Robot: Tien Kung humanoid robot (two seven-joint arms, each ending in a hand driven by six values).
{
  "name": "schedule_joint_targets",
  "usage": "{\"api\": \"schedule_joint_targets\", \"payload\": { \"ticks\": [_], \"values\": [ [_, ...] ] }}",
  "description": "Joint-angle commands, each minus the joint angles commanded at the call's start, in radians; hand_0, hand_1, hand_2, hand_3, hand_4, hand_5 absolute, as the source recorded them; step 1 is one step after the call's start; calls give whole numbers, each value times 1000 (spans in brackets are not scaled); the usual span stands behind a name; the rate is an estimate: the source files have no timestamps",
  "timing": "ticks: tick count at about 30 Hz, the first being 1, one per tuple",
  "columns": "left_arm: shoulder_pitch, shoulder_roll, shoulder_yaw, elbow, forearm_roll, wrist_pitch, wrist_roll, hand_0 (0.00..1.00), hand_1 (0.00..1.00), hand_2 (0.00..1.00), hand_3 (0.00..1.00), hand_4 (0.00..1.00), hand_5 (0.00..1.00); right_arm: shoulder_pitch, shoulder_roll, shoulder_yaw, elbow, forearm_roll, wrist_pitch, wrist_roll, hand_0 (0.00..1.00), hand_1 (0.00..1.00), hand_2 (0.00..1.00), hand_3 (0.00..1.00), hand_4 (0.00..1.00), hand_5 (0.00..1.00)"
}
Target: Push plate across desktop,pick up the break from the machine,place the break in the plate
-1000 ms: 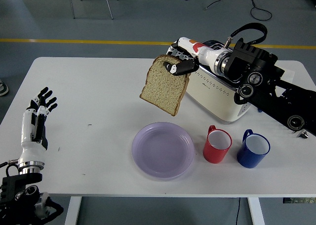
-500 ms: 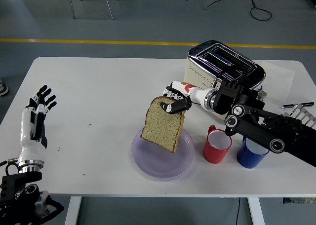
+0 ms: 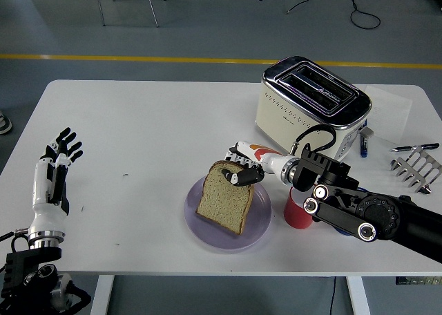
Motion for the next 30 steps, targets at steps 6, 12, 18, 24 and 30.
{"api": "schedule_joint_targets", "payload": {
  "ticks": [6, 12, 18, 24, 30],
  "values": [
    [4, -2, 5, 3, -1, 2, -1, 752, 797, 885, 862, 500, 894, -1, 18, -6, -90, -2, 84, 37, 430, 512, 515, 479, 323, 271],
    [0, -7, -2, 2, -5, 5, -6, 754, 795, 885, 863, 500, 892, 8, 40, -21, -162, -78, 50, 102, 712, 732, 716, 689, 478, 352],
    [2, -11, 2, 2, -8, 6, -8, 754, 796, 885, 863, 498, 888, 15, 55, -24, -196, -165, -10, 139, 873, 846, 874, 861, 606, 364],
    [4, -10, 6, 2, -8, 7, -9, 756, 797, 886, 863, 494, 882, 10, 55, -8, -196, -207, -32, 150, 919, 877, 909, 921, 665, 383],
    [7, -10, 7, 2, -8, 7, -9, 756, 798, 887, 863, 492, 876, 3, 46, 5, -179, -224, -19, 147, 939, 883, 921, 932, 689, 382]
  ]
}}
